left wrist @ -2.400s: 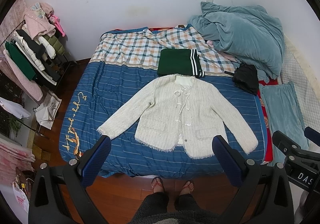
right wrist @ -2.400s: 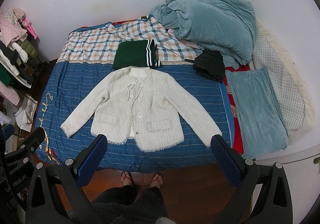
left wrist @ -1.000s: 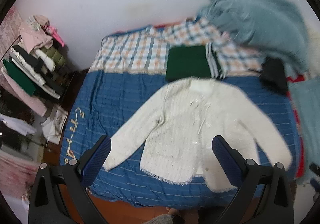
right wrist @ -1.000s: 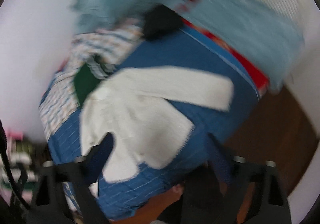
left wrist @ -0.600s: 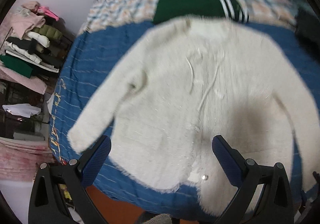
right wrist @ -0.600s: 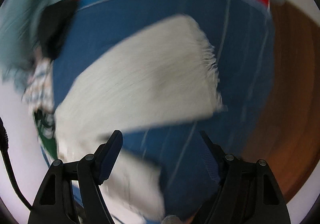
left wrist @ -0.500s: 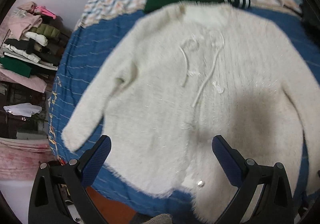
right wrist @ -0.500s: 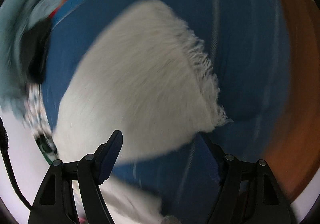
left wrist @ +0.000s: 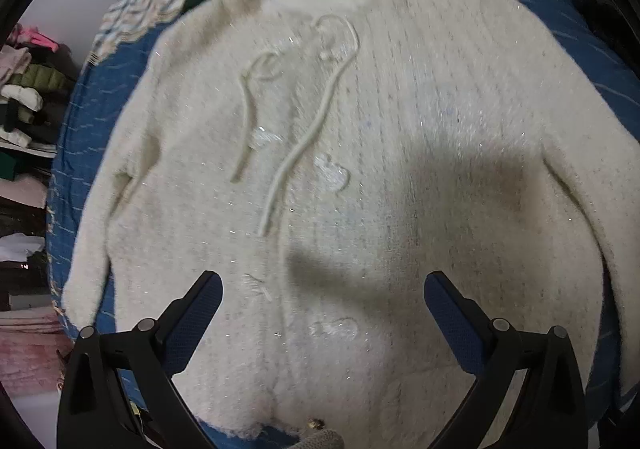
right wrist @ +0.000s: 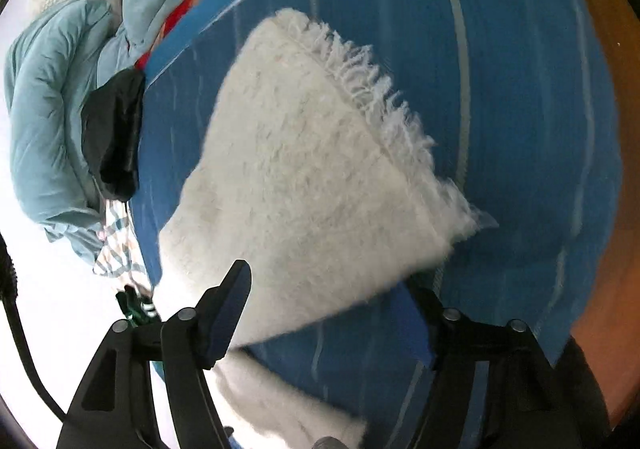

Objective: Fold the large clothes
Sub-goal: 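Grasp one cardigan sleeve cuff with the right gripper and lift it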

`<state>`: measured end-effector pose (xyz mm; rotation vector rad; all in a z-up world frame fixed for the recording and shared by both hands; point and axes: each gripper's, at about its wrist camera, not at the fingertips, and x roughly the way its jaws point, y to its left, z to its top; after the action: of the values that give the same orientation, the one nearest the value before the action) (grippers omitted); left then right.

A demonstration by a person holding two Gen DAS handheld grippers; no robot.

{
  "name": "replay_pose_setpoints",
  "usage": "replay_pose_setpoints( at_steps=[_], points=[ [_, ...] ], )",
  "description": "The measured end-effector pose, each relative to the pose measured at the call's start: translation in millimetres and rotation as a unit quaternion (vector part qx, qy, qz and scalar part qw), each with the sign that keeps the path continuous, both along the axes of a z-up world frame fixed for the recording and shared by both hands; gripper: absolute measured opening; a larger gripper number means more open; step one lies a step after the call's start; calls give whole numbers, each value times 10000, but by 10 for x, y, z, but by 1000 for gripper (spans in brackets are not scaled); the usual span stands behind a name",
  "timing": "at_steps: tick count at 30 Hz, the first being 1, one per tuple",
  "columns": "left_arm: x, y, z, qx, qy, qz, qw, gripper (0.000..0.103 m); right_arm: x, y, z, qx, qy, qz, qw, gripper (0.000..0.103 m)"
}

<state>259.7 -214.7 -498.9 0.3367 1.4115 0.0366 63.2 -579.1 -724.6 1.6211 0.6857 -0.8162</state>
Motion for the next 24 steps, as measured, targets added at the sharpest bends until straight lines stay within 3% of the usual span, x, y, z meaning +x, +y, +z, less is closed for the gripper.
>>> replay_pose_setpoints(
  at_steps=[2, 5, 6, 9, 12, 15, 17, 21, 23, 24],
  points=[
    [43, -9, -42, -49, -26, -3, 10000, 103, 119, -36, -15, -104, -41, -219, 9997, 85],
    [122, 0, -67, -66, -125, -15, 9999, 103, 330, -112, 88, -370, -83, -552, 9978, 84],
    [150, 14, -68, -59, -159, -6, 9999, 103, 399, -148, 136, -497, -156, -674, 9964, 80],
    [268, 137, -49, -33, -282, 54, 9996, 103, 684, -260, 149, -710, -229, -720, 9946, 24],
    [373, 365, 20, -3, -398, 226, 9990, 103, 868, -301, 395, -957, -151, -604, 9935, 18],
    [442, 678, 116, -18, -443, 564, 9974, 103, 1127, -182, 1092, -1632, -177, -29, 9864, 18],
    [456, 936, 188, -36, -434, 842, 9955, 103, 1443, -7, 1605, -2164, -207, 532, 9746, 17],
    [430, 1497, 317, -31, -433, 1397, 9892, 103, 2196, 541, 2276, -2844, -350, 1610, 9445, 17],
    [373, 1853, 376, 4, -434, 1753, 9836, 103, 2718, 941, 2444, -3115, -421, 2264, 9219, 17],
    [356, 2002, 395, 25, -436, 1913, 9806, 103, 3107, 1244, 2475, -3223, -470, 2760, 9043, 17]
  ],
)
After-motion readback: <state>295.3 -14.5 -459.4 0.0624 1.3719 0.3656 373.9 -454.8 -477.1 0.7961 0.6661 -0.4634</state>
